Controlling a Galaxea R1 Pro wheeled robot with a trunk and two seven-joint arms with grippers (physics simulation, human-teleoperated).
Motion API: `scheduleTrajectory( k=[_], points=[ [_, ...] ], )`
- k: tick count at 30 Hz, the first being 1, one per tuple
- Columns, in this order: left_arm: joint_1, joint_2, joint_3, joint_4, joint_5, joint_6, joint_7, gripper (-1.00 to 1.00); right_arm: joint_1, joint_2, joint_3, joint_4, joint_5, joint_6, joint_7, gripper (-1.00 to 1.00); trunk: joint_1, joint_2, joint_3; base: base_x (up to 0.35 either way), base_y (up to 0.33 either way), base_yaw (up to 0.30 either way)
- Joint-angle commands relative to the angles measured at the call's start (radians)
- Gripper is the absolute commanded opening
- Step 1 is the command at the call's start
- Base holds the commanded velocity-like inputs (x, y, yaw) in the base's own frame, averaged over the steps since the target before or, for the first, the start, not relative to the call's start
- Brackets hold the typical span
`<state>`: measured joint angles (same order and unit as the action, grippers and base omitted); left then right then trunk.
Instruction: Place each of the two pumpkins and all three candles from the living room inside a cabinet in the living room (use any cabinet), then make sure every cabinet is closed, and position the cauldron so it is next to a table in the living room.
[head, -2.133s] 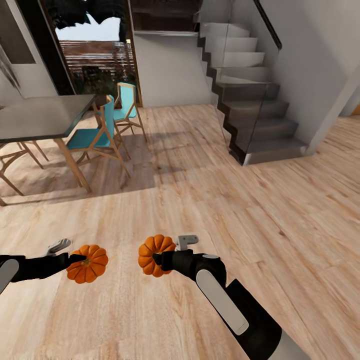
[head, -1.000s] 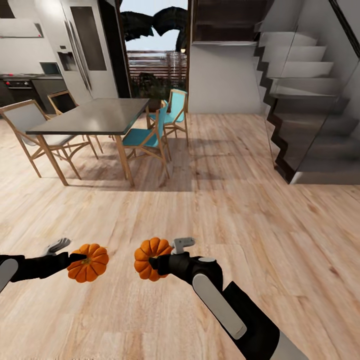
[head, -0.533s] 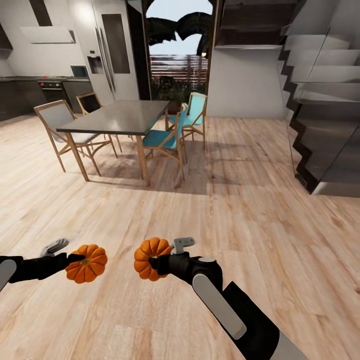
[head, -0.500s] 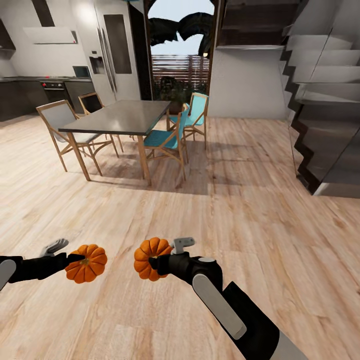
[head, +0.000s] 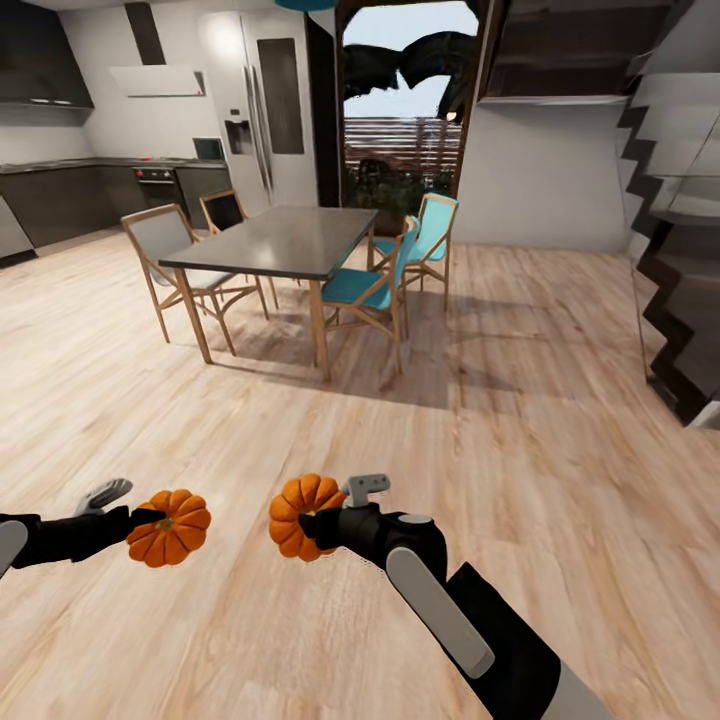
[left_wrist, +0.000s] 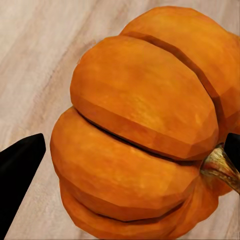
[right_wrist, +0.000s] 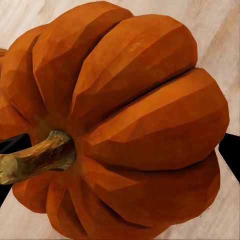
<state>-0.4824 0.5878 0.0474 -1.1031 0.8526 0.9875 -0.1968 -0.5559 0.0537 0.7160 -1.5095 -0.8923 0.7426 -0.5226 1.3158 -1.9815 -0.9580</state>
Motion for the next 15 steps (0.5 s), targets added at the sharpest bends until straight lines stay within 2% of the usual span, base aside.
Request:
scheduleTrajectory(
  k=[1, 6, 15],
  points=[
    [-0.001, 0.000, 0.009, 0.001, 0.003, 0.005, -0.010, -1.00, -0.001, 0.001, 0.002, 0.001, -0.011, -0.001, -0.010, -1.00, 0.000, 0.000, -0.001, 0.339, 0.028, 0.020],
    [-0.001, 0.000, 0.016, 0.003, 0.004, 0.005, -0.010, -1.00, -0.001, 0.001, 0.005, 0.003, -0.011, 0.000, -0.010, -1.00, 0.000, 0.000, 0.001, 0.285, 0.062, 0.114],
    [-0.001, 0.000, 0.017, 0.003, 0.003, 0.005, -0.012, -1.00, -0.001, 0.002, 0.005, 0.003, -0.011, 0.000, -0.011, -1.00, 0.000, 0.000, 0.006, 0.030, 0.006, 0.259]
  ],
)
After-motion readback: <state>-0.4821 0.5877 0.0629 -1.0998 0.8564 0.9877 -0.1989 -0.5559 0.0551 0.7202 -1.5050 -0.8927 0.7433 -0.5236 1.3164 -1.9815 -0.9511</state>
